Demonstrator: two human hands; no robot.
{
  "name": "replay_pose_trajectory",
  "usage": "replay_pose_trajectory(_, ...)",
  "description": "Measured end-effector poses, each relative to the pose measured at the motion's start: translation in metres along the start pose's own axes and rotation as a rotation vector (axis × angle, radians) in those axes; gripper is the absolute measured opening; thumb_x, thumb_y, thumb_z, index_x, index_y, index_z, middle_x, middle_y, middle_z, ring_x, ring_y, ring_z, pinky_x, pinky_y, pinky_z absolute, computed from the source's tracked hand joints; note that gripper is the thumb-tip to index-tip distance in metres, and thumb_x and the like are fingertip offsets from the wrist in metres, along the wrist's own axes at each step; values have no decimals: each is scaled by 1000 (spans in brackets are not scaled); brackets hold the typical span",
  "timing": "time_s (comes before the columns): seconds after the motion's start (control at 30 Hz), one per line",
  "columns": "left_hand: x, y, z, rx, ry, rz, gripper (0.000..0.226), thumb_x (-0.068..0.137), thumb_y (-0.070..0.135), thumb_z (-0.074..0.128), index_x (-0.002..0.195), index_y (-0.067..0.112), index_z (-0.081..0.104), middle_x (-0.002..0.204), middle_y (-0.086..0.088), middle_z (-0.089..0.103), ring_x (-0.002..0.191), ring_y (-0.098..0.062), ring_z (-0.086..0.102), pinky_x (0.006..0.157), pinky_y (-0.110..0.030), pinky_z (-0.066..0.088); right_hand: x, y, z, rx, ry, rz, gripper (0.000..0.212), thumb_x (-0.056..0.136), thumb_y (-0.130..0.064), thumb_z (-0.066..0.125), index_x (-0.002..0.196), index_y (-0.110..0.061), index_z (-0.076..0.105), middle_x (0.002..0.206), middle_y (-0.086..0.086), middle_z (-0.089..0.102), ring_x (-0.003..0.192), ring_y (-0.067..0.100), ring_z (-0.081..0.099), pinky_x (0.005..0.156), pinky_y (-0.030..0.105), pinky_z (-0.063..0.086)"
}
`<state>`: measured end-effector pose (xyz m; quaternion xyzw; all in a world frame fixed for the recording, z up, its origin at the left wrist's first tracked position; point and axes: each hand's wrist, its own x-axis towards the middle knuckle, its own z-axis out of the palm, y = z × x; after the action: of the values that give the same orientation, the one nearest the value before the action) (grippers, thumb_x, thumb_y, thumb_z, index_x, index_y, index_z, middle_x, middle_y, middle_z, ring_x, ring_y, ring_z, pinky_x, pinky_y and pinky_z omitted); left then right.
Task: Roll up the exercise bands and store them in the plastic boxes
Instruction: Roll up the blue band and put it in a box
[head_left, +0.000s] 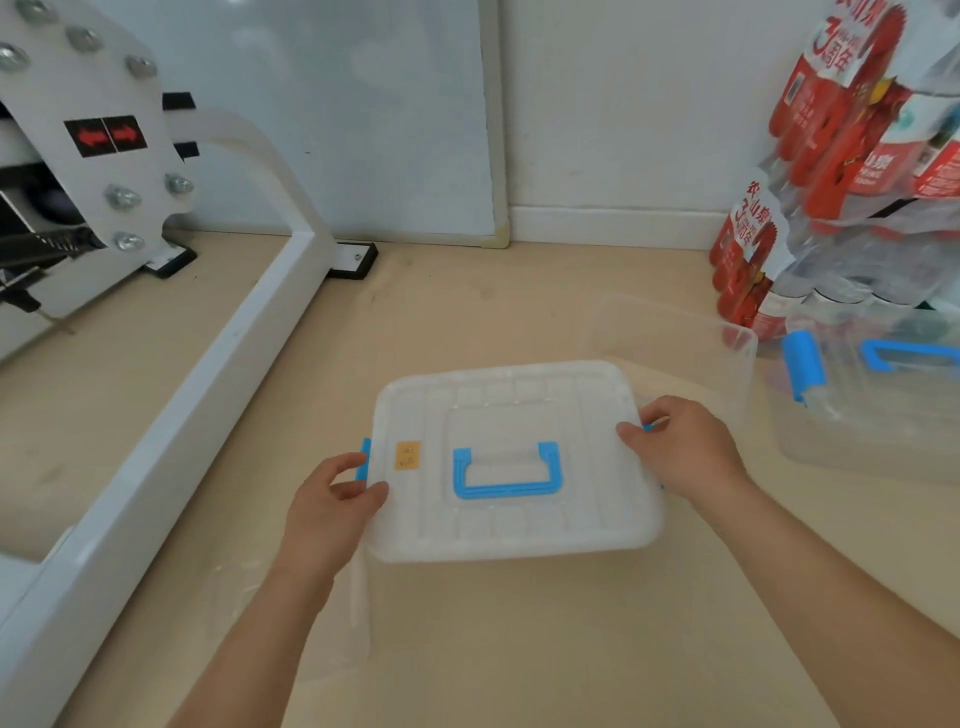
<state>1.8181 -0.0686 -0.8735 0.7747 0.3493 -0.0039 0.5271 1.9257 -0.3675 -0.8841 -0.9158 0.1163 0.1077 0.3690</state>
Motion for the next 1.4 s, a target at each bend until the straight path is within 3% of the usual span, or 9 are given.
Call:
replay_pose_trajectory(0.17,4,1,-4,-138,-55,-149,24,81,14,71,105,14,68,96,-5,73,86,-22,68,70,-29,49,3,4,-5,373,-121,166,17,78,-23,75,86,-9,68,94,4,69,84,22,64,76,33,50)
replay_pose_trajectory(0.37,7,7,-2,-100,-6,-160,8,78,19,75,83,17,69,85,1,65,76,-17,54,67,-29,43,9,0,-6,334,-128,252,16,71,-31,80,73,-21,66,94,-1,69,101,24,61,93,41,48)
replay_pose_trajectory(0.53,13,9,2,-67,23,-202,45,80,15,73,121,12,55,111,-7,61,99,-25,59,86,-39,48,7,-2,-10,364,-235,343,38,78,-32,75,98,-12,50,111,3,57,101,24,54,87,39,46)
replay_pose_trajectory(0.63,15,10,3,-174,-131,-305,38,89,9,62,126,5,52,113,-11,67,98,-30,65,86,-45,53,5,-5,-12,366,-314,379,34,81,-33,71,103,-11,57,109,6,65,99,27,61,91,44,49)
replay_pose_trajectory(0.73,15,11,5,-165,-95,-257,27,88,4,60,115,4,61,103,-12,71,91,-29,68,82,-41,55,6,-8,-10,302,-265,299,19,87,-25,65,98,-9,61,100,9,67,84,25,65,72,36,54)
replay_pose_trajectory(0.83,15,10,10,-98,-17,-182,28,86,3,62,114,5,63,99,-9,70,88,-27,68,82,-41,55,6,-14,-4,115,-188,197,23,86,-25,59,96,-5,64,94,13,69,82,32,68,72,43,59)
replay_pose_trajectory(1.03,7,12,24,382,122,56,18,88,14,54,101,14,66,90,-4,67,82,-26,63,74,-35,52,-3,-30,3,-346,-59,56,29,94,-27,49,112,-5,57,117,16,62,109,35,58,73,28,36)
replay_pose_trajectory(1.3,4,9,32,808,141,160,15,95,17,40,102,6,49,91,-12,63,73,-28,52,65,-33,40,-11,-36,5,-671,-217,-63,33,90,-10,37,118,-5,54,125,13,54,112,31,56,85,35,46)
replay_pose_trajectory(1.4,5,4,28,815,108,171,20,97,22,35,106,8,47,91,-12,62,75,-29,54,68,-35,43,-12,-28,-1,-578,-276,-54,34,97,-21,33,124,-2,40,123,15,54,105,33,57,75,35,44)
